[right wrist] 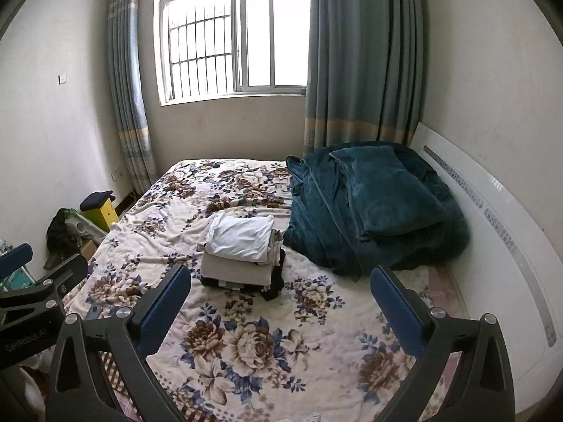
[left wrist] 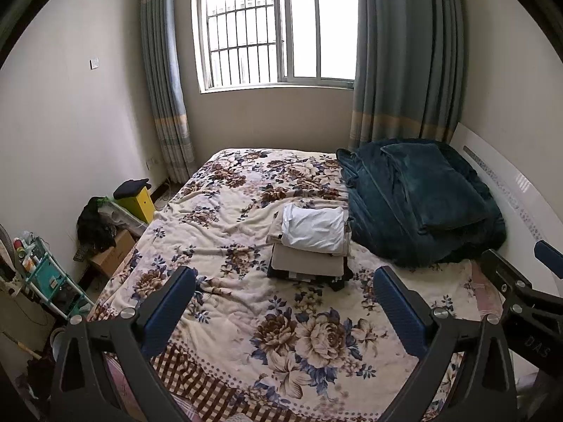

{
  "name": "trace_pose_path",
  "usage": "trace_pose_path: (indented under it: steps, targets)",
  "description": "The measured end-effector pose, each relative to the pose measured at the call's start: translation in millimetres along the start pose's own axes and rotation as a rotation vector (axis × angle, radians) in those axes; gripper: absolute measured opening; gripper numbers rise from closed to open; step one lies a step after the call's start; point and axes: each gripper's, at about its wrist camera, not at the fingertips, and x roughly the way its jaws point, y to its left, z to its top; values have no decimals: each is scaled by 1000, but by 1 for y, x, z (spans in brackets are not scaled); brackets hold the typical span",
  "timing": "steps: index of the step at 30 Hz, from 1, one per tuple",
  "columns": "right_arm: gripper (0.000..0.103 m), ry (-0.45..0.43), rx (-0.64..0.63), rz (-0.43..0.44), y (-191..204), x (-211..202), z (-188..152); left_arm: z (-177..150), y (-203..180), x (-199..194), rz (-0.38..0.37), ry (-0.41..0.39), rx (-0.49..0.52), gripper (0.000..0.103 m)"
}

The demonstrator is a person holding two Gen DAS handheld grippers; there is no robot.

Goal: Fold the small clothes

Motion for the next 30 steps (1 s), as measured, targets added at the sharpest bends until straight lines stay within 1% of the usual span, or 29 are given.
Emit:
trace_pose_path:
  steps: [18,30]
  targets:
    - [103,1,4,16,2,-3,6,7,-4,1,-8,-2,0,103]
    - [103,3,3,15,5,-1,8,8,-6,-6,4,-6,-7,103]
